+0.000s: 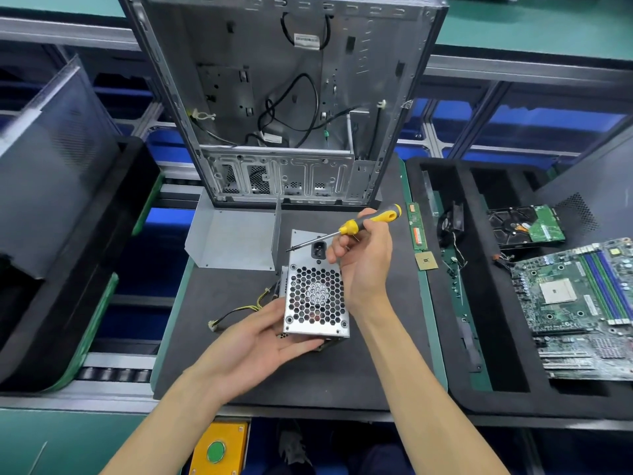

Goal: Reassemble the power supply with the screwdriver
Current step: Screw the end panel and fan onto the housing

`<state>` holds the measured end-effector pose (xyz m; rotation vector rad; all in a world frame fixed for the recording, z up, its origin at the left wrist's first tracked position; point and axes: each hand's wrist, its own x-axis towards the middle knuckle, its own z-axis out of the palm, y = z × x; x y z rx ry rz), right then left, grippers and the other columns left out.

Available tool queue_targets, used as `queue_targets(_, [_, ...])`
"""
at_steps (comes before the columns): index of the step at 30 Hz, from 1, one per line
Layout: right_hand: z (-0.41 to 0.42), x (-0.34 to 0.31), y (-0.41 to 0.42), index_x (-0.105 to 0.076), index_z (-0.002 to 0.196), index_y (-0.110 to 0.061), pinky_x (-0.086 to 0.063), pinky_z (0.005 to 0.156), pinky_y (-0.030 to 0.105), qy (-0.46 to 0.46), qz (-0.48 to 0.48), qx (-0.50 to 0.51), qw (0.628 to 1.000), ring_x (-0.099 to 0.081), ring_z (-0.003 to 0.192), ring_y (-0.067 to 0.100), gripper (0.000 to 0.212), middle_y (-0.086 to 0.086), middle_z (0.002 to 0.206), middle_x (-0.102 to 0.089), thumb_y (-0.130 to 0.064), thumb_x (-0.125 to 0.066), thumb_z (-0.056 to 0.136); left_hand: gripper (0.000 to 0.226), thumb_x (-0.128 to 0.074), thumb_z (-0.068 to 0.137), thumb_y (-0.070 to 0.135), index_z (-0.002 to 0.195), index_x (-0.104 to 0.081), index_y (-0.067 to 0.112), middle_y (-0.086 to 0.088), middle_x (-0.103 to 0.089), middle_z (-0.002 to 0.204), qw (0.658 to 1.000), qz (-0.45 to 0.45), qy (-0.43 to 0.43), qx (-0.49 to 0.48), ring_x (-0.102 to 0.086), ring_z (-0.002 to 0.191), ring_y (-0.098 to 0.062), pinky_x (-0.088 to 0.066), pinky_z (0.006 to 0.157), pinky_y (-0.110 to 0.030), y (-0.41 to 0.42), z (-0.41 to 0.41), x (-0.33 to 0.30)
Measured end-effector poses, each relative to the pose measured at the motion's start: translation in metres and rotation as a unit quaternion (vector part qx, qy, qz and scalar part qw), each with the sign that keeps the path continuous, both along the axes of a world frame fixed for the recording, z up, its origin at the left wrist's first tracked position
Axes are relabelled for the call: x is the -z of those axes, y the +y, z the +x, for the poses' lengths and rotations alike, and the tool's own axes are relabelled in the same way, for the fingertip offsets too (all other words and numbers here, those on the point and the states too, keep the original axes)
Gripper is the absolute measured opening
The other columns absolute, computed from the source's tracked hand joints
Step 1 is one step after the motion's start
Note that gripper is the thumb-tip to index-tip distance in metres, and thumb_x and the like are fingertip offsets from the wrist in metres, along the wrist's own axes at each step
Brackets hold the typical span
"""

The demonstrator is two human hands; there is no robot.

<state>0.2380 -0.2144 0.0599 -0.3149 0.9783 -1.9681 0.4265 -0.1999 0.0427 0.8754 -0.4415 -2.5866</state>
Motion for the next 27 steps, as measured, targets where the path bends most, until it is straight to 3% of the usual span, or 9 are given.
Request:
queue_targets(10, [0.002, -0.002, 0.001, -0.046, 0.091, -0.013, -0.041, 0.044, 0.028, 0.003, -0.001, 0.001, 1.000, -0.040, 0.048, 0.017, 0.012, 0.002, 0.062, -0.045, -0.018, -0.047, 0.080, 0.036, -0.051, 0.103, 0.010, 0.137, -0.061, 0.004, -0.026, -0.056, 0.142, 0.998, -0.047, -0.032, 0.037, -0.055, 0.131, -0.045, -0.052, 0.101, -0.054, -0.008, 0.006, 0.002])
queue_targets(19, [0.001, -0.001, 0.001, -0.048, 0.086, -0.014, -0.041, 0.044, 0.027, 0.008, -0.003, 0.000, 1.000, -0.041, 0.047, 0.016, 0.007, 0.000, 0.060, -0.047, -0.018, -0.046, 0.082, 0.043, -0.055, 0.098, 0.009, 0.140, -0.054, 0.003, -0.028, -0.060, 0.137, 0.998, -0.038, -0.045, 0.035, -0.060, 0.125, -0.045, -0.057, 0.092, -0.053, -0.011, 0.004, 0.001])
queue_targets(27, [0.001, 0.000, -0.001, -0.048, 0.082, -0.016, -0.041, 0.044, 0.027, 0.010, -0.003, 0.002, 1.000, -0.041, 0.047, 0.016, 0.003, -0.001, 0.061, -0.047, -0.018, -0.046, 0.082, 0.054, -0.067, 0.094, 0.031, 0.143, -0.053, 0.015, -0.025, -0.060, 0.138, 0.998, -0.049, -0.028, 0.041, -0.059, 0.126, -0.046, -0.055, 0.095, -0.057, -0.012, -0.002, -0.007])
